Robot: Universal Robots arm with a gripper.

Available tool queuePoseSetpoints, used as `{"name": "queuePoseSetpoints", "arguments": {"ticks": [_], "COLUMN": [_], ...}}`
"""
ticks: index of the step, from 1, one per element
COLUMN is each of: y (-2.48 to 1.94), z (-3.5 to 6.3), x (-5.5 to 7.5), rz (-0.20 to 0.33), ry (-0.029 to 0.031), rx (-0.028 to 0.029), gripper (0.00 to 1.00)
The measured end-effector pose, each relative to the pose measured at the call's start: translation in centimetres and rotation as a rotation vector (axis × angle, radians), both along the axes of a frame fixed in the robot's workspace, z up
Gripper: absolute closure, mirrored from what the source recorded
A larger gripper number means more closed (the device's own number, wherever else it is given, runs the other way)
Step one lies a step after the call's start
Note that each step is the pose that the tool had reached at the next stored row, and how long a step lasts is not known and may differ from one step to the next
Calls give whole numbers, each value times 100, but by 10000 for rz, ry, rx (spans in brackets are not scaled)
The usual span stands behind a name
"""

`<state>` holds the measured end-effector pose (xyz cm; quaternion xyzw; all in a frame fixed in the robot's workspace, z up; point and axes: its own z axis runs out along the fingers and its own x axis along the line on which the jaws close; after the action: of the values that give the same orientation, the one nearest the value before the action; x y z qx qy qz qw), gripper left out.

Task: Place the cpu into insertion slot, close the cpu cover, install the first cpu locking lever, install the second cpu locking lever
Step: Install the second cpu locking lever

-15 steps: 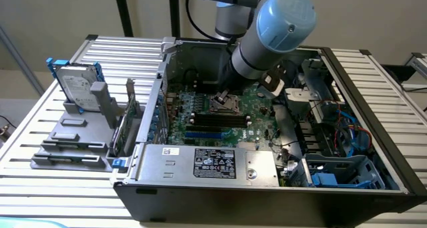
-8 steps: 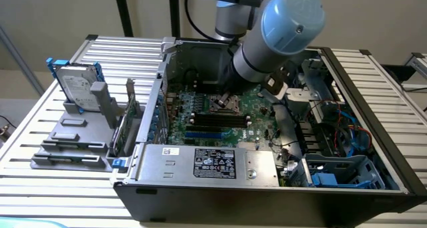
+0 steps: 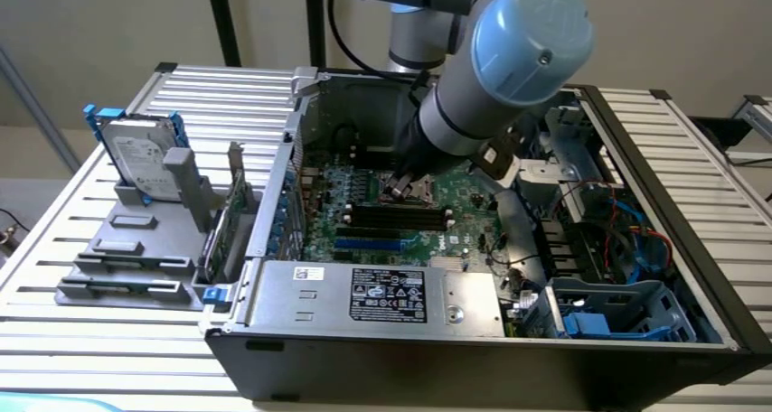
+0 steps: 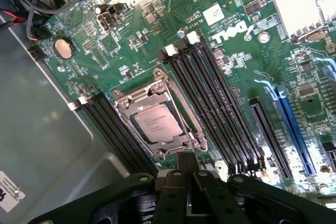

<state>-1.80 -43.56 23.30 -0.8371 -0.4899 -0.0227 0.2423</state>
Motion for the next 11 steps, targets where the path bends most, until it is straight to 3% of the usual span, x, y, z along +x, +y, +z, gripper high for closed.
{"name": "queuePoseSetpoints", "arguments": {"ticks": [5,11], "y": [-50,-57], "z": [6,-2], "x": [-66,-164], "rz": [-1,-89], "ry": [2,2], "rx": [-19,-18], "gripper": [89,89]}}
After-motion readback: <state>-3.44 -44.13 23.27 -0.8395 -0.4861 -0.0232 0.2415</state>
